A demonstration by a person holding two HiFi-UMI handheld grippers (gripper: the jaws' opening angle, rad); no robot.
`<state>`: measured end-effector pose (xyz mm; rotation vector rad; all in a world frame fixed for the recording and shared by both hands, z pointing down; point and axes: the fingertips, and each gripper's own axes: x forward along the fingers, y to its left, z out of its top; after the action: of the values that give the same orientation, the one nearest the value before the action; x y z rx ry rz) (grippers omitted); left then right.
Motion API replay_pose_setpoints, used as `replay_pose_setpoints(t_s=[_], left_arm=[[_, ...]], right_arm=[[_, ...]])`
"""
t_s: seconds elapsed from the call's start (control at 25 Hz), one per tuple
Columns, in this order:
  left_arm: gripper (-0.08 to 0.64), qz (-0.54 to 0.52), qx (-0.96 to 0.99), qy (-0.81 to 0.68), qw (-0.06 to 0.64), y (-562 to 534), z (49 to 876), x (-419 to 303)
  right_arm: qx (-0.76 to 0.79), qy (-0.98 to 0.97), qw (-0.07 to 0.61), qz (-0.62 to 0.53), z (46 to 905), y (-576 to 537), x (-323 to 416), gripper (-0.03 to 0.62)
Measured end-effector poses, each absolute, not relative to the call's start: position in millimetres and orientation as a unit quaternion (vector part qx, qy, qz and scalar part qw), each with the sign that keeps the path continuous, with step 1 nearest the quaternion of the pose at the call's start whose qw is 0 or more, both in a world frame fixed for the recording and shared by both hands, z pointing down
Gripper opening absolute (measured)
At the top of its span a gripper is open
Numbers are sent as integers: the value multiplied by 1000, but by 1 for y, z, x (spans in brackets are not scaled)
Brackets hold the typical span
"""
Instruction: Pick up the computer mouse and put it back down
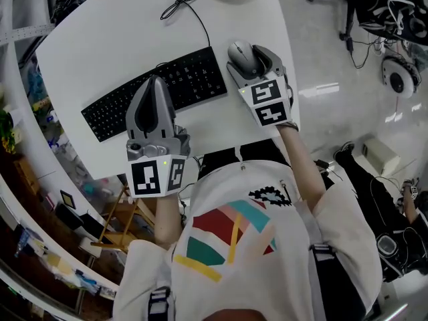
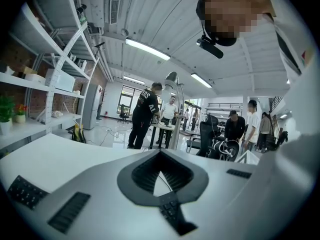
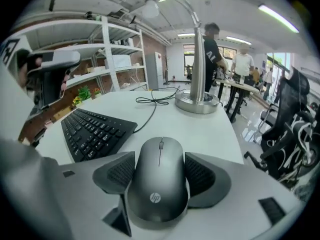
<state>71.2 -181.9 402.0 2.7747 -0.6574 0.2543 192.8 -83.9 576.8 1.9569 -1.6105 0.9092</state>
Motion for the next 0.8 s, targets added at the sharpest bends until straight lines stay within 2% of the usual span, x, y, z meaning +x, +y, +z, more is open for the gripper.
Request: replay_pose_setpoints(t_s=[0.4,0.64,0.68,0.72,0.76,0.8], left_arm=[[43,72,961,-233,127,-174,386,65],[43,54,963,-240,112,-166,354,50],[43,44,963,-245,105,-166,347,47],[43,33,963,-250,98,-167,338,44],[43,23,962,-255,91,-167,329,41],[43,14,962,-259,86,-167,320,36]], right_arm=[[713,-598,224,290,551,-94,203,301],[699,-657,138,247,456,-94,190,299],[708,-658,125,225,435,-95,193,249],[721,-653,118,198,415,-95,197,106],[735,-646,112,173,396,-94,200,24],[744,-642,105,153,378,-92,201,12]])
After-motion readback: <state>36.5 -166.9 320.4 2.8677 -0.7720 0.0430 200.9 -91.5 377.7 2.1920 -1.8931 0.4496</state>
